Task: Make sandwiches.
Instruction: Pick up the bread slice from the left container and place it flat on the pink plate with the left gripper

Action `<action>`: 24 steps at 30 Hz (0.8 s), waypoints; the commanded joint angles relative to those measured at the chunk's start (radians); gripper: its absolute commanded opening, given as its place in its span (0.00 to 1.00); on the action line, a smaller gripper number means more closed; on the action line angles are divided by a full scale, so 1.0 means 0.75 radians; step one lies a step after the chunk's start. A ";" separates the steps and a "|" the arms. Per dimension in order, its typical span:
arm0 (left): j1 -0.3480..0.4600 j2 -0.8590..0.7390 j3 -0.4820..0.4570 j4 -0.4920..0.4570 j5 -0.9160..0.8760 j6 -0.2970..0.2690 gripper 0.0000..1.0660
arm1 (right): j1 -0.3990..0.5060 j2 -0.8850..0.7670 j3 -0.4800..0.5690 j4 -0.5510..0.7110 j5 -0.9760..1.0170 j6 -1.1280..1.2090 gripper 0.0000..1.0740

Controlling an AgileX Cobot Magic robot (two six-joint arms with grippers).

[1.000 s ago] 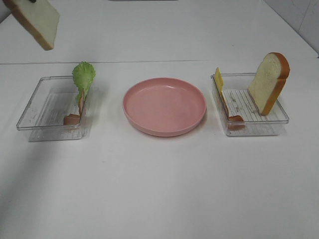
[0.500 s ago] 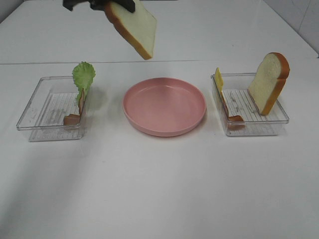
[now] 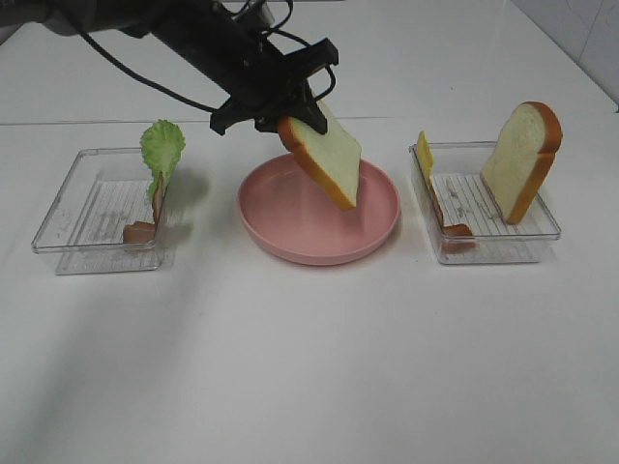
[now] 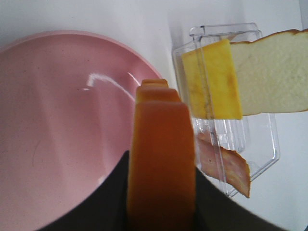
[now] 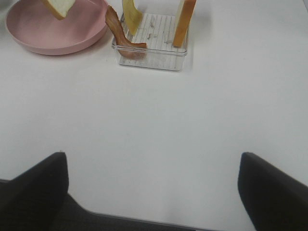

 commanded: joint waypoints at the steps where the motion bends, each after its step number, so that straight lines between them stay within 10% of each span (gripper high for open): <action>1: -0.007 0.053 -0.004 -0.068 -0.060 -0.003 0.00 | -0.007 -0.031 0.000 0.007 -0.004 0.009 0.87; 18: -0.007 0.189 -0.005 -0.209 -0.051 -0.032 0.04 | -0.007 -0.031 0.000 0.007 -0.004 0.009 0.87; 20: -0.007 0.188 -0.005 -0.160 -0.049 -0.047 0.30 | -0.007 -0.031 0.000 0.007 -0.004 0.009 0.87; 23: -0.007 0.187 -0.005 -0.145 -0.044 -0.047 0.40 | -0.007 -0.031 0.000 0.007 -0.004 0.009 0.87; 24: -0.007 0.184 -0.007 -0.112 -0.040 -0.047 0.60 | -0.007 -0.031 0.000 0.007 -0.004 0.009 0.87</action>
